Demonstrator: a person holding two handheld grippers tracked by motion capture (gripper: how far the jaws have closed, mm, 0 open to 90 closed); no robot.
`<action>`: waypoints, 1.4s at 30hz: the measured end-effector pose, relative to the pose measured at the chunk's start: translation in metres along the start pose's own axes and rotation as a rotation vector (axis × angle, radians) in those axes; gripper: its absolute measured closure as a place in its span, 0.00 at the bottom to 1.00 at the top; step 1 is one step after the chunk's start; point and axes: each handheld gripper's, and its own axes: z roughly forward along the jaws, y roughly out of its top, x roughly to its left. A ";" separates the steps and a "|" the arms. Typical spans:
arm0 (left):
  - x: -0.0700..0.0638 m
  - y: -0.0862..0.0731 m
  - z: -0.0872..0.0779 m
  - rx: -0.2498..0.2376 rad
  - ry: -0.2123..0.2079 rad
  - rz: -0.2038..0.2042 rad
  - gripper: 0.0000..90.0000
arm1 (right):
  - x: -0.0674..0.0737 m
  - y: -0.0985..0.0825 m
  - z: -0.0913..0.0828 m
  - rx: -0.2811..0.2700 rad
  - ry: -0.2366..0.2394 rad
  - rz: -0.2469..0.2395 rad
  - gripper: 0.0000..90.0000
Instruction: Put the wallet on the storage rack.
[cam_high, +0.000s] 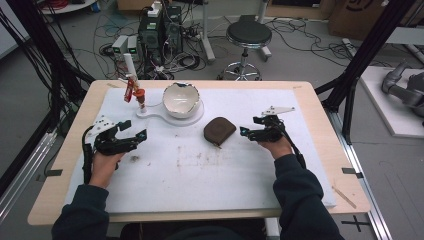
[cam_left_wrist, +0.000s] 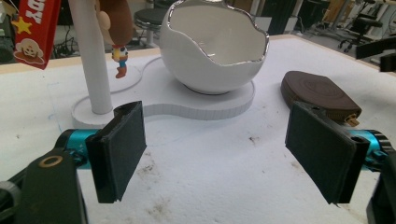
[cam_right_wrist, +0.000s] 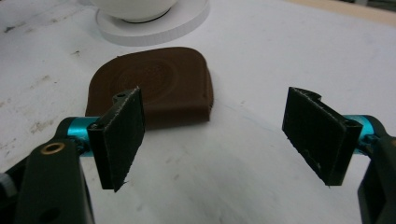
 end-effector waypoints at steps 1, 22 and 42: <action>0.000 0.000 0.000 0.001 0.002 -0.004 0.22 | 0.000 0.000 0.006 0.007 0.012 0.008 0.24; -0.006 -0.005 0.015 0.070 -0.029 -0.019 0.25 | -0.002 0.013 0.072 0.127 0.215 -0.014 0.47; -0.058 0.007 0.101 0.209 -0.265 -0.042 0.28 | 0.048 0.022 0.054 0.024 0.079 -0.405 0.56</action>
